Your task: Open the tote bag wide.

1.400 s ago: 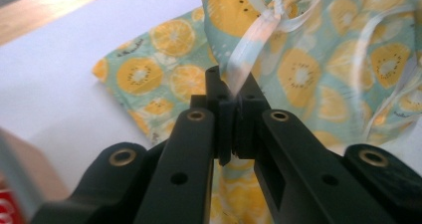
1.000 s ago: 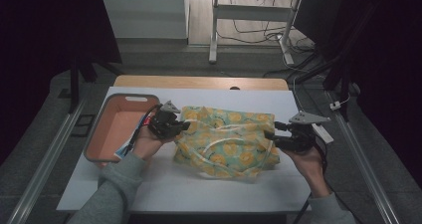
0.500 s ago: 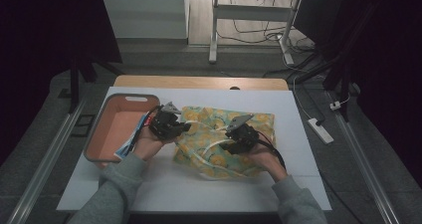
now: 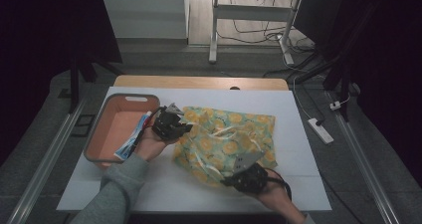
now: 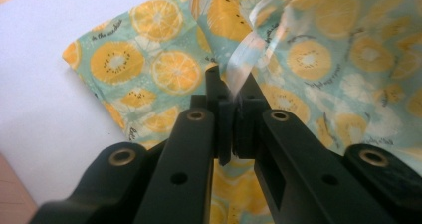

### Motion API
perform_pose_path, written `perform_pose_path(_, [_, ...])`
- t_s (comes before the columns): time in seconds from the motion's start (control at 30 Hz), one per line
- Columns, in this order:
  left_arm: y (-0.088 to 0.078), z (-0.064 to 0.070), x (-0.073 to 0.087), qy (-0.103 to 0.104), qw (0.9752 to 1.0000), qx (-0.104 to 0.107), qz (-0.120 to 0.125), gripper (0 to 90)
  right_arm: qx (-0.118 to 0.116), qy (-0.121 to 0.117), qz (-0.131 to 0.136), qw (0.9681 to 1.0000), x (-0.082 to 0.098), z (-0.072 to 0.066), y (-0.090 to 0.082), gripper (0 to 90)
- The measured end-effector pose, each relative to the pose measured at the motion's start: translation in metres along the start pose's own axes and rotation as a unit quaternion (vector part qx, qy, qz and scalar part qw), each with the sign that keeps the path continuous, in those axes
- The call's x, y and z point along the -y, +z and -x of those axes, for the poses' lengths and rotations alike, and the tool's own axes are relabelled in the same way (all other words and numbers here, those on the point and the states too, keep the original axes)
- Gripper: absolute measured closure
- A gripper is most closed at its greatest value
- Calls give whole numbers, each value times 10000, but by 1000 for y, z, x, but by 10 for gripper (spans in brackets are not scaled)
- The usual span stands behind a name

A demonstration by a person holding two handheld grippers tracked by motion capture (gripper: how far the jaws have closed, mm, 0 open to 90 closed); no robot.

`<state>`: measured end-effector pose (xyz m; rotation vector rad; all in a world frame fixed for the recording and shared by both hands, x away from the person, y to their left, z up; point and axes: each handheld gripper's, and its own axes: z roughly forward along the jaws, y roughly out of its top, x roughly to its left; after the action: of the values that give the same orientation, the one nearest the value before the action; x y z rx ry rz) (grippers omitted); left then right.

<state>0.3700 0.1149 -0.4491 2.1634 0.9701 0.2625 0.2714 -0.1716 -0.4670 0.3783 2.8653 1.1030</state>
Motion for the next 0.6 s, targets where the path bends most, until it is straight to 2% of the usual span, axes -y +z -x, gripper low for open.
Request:
perform_pose_path(0.03, [1, 1, 0, 16, 10000, 3, -35, 873, 0, 0, 0, 10000, 0, 0, 0, 897])
perform_pose_path(0.1, [3, 6, 2, 66, 9999, 96, -94, 865, -158, -13, -21, 9999, 11, -20, 2, 897])
perform_pose_path(0.2, [7, 13, 5, 234, 9994, 48, -242, 864, -204, -14, -68, 9998, 15, -24, 5, 897])
perform_pose_path(0.23, [7, 15, 6, 303, 9990, 9, -315, 806, -172, -10, -194, 9997, 19, -23, 10, 896])
perform_pose_path(0.27, [7, 18, 7, 343, 9987, 23, -370, 806, -172, -10, -194, 9997, 19, -23, 10, 896])
perform_pose_path(0.3, [5, 20, 8, 389, 9986, 24, -368, 622, -193, 111, -166, 9996, 22, -18, 14, 896])
perform_pose_path(0.33, [1, 21, 8, 470, 9982, 22, -362, 544, -185, 163, -159, 9996, 24, -15, 16, 896])
perform_pose_path(0.37, [-4, 23, 8, 495, 9984, 37, -277, 544, -185, 163, -159, 9996, 24, -15, 16, 896])
perform_pose_path(0.4, [-11, 26, 7, 524, 9985, 32, -151, 482, -184, 192, -151, 9995, 25, -13, 16, 897])
perform_pose_path(0.43, [-18, 30, 4, 581, 9983, 21, -11, 457, -181, 212, -142, 9995, 25, -12, 17, 897])
perform_pose_path(0.53, [-31, 47, -6, 891, 9954, 313, 176, 436, -193, 215, -128, 9995, 25, -10, 17, 896])
perform_pose_path(0.6, [-28, 65, -14, 1251, 9913, 395, 133, 422, -196, 221, -122, 9995, 25, -11, 17, 896])
